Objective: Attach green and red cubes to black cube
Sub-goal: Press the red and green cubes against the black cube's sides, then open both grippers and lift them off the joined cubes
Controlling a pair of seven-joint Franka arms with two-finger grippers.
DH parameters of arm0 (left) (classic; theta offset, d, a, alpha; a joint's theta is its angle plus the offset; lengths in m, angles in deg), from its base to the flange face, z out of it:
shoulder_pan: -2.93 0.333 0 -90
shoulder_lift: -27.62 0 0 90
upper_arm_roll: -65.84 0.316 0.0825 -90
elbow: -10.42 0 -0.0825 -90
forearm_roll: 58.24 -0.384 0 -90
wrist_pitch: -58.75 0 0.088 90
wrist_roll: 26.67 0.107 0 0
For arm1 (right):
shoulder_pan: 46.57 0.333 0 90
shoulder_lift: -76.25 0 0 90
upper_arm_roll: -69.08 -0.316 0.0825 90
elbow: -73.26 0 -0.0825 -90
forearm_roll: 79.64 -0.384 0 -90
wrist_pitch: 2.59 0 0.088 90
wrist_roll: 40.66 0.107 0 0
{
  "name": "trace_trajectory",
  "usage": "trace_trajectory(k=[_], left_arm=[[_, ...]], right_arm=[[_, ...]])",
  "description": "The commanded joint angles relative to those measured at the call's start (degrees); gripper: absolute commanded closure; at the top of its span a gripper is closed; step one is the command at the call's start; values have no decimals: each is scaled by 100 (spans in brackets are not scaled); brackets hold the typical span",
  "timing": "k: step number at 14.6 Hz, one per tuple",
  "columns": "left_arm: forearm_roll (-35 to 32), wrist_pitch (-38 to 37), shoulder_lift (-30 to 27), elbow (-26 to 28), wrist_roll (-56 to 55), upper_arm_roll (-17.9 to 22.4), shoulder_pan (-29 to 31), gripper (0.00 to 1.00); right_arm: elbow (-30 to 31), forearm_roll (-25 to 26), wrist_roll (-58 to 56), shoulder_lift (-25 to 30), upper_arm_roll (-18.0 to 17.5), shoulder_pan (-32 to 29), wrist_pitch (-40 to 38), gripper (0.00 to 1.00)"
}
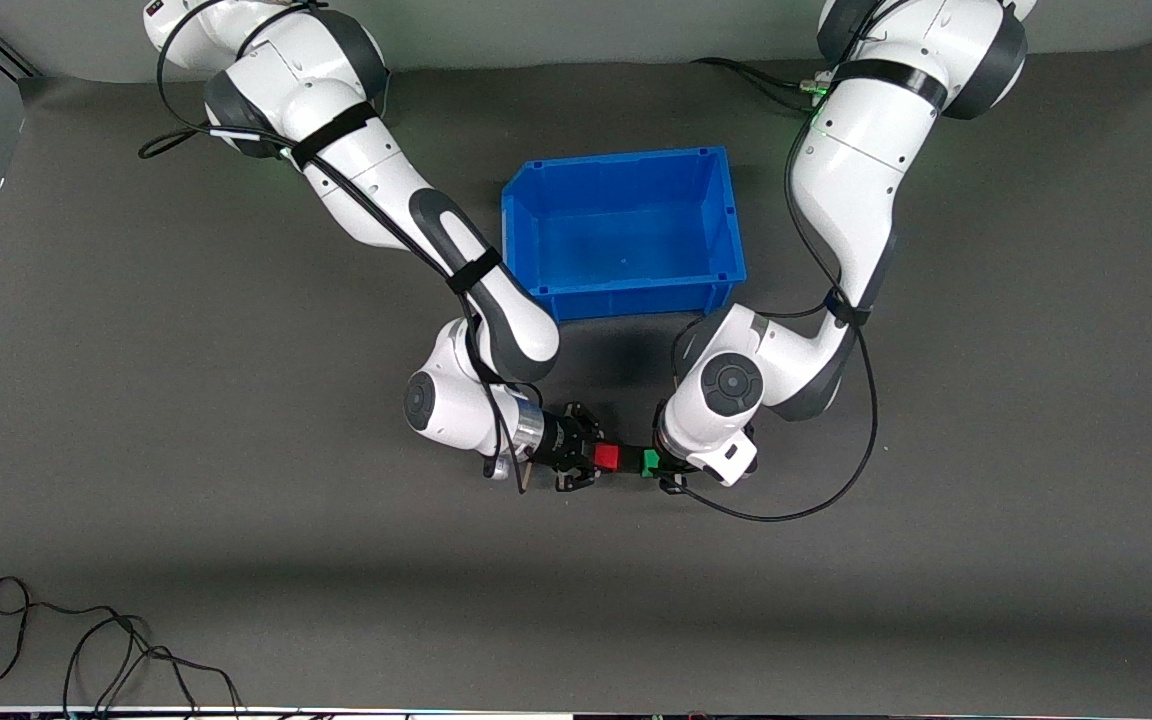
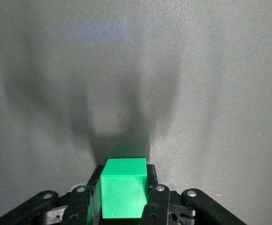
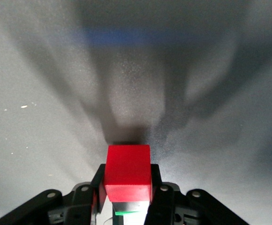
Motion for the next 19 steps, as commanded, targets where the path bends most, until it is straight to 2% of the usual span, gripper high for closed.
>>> trace_trajectory(k=[1, 5, 6, 7, 10, 12, 13, 14, 15, 16, 17, 18, 19], left_arm=[[10, -94, 76, -190, -97, 71, -123, 100], [10, -41, 67, -190, -88, 71, -123, 100], [1, -41, 67, -190, -62, 71, -132, 89], [-25, -41, 67, -190, -53, 79, -132, 74], [-122, -41, 67, -199, -53, 71, -132, 43], [-131, -41, 76, -217, -70, 71, -132, 14], [-131, -32, 76, -225, -70, 71, -132, 0], [-131, -32, 67, -217, -70, 71, -132, 0], [-131, -32, 67, -217, -70, 71, -132, 0], [-139, -58, 50, -225, -70, 79, -123, 0], [-157, -120, -3, -217, -61, 80, -115, 0], [-174, -164, -73, -225, -61, 80, -80, 0], [-175, -199, -143, -217, -53, 97, -62, 0]], right_arm=[[-251, -84, 2, -102, 34, 63, 55, 84], [-251, -93, 2, -120, 34, 63, 55, 83], [-251, -93, 11, -120, 34, 63, 55, 83], [-251, -93, 11, -120, 34, 63, 55, 83], [-251, -93, 20, -120, 34, 63, 55, 82], [-251, -102, 28, -120, 34, 63, 55, 79], [-251, -102, 37, -120, 34, 63, 55, 69], [-251, -102, 55, -120, 34, 54, 55, 59], [-251, -102, 55, -120, 34, 54, 55, 58], [-251, -102, 64, -120, 26, 54, 55, 53], [-251, -111, 72, -120, 25, 45, 55, 39], [-251, -111, 72, -111, 25, 45, 55, 33], [-260, -111, 72, -111, 25, 45, 55, 21]])
